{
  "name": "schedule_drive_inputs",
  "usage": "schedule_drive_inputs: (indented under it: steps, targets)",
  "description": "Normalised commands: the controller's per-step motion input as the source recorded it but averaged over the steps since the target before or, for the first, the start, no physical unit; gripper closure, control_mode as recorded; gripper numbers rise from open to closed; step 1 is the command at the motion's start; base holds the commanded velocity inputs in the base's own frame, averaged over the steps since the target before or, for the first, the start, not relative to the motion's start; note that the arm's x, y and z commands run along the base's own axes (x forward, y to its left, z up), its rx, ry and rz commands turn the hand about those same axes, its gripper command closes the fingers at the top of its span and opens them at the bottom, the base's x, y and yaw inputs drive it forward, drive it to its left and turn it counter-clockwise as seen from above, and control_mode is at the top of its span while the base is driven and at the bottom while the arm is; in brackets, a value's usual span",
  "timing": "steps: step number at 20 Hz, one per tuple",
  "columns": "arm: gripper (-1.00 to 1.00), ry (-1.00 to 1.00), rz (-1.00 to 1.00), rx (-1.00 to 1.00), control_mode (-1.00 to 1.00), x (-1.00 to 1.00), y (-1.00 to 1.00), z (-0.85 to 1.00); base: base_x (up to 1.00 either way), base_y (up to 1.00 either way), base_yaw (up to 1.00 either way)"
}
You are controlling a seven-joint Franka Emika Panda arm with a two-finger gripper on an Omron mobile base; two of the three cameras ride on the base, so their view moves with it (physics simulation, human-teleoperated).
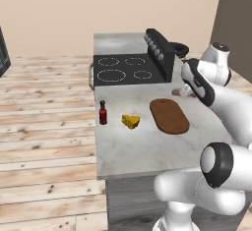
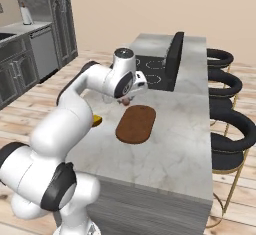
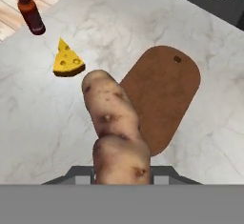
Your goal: Retrieve the reheated potato from the microwave, then place the potato, cheese, and condiment on the cutting board.
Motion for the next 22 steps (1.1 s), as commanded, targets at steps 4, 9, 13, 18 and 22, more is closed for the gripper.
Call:
schedule_drive_inputs:
  steps: [4, 9, 13, 18, 22]
  targets:
    - [1.0, 0.0, 0.07, -0.21, -1.0, 0.08, 0.08, -0.23, 0.0, 0.0, 0.0]
    - [1.0, 0.0, 0.16, -0.03, -1.0, 0.17, 0.0, -0.16, 0.0, 0.0, 0.0]
    - [1.0, 0.02, 0.19, 0.0, -1.0, 0.27, 0.0, -0.01, 0.0, 0.0, 0.0]
    - [1.0, 0.07, 0.17, 0.0, -1.0, 0.37, 0.0, -0.03, 0.0, 0.0, 0.0]
    - [1.0, 0.01, 0.16, 0.0, -1.0, 0.37, 0.01, 0.0, 0.0, 0.0, 0.0]
